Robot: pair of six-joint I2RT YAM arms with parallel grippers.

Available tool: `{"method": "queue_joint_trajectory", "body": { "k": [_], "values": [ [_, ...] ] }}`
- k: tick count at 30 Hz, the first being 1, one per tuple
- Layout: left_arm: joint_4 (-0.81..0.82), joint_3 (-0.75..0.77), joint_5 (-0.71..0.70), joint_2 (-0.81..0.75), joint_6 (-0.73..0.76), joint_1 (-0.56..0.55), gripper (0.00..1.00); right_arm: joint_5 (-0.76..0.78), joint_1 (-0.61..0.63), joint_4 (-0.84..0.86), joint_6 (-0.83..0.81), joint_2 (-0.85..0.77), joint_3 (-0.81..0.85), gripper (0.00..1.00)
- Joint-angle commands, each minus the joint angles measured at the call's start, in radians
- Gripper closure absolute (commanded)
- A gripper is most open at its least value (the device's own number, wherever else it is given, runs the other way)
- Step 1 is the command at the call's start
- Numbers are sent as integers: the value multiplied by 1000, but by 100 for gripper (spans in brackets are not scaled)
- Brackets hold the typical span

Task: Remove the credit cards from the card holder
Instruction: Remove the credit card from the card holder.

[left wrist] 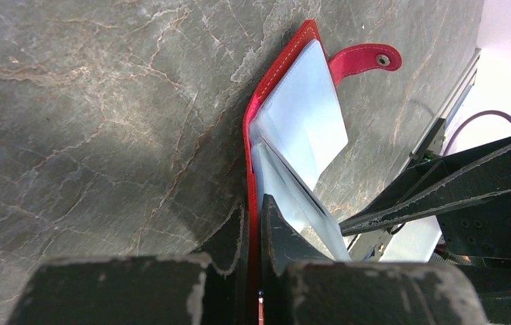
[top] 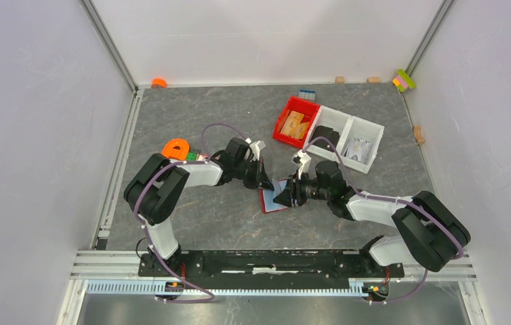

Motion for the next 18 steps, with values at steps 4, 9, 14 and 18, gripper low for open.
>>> {"method": "queue_joint_trajectory", "body": {
  "k": [4, 9, 14, 18],
  "values": [
    [48, 2, 27, -17, -16, -3, 97, 16, 4, 8, -10, -1, 13, 51],
    [49, 0, 25, -21, -18, -3, 97, 101, 4, -80, -40, 0, 37, 48],
    [50, -1, 26, -24, -17, -3, 97, 178, 3, -128, -57, -24, 40, 32],
    [49, -1, 27, -23, -17, -3, 97, 206, 4, -143, -66, -37, 41, 24]
  ]
}}
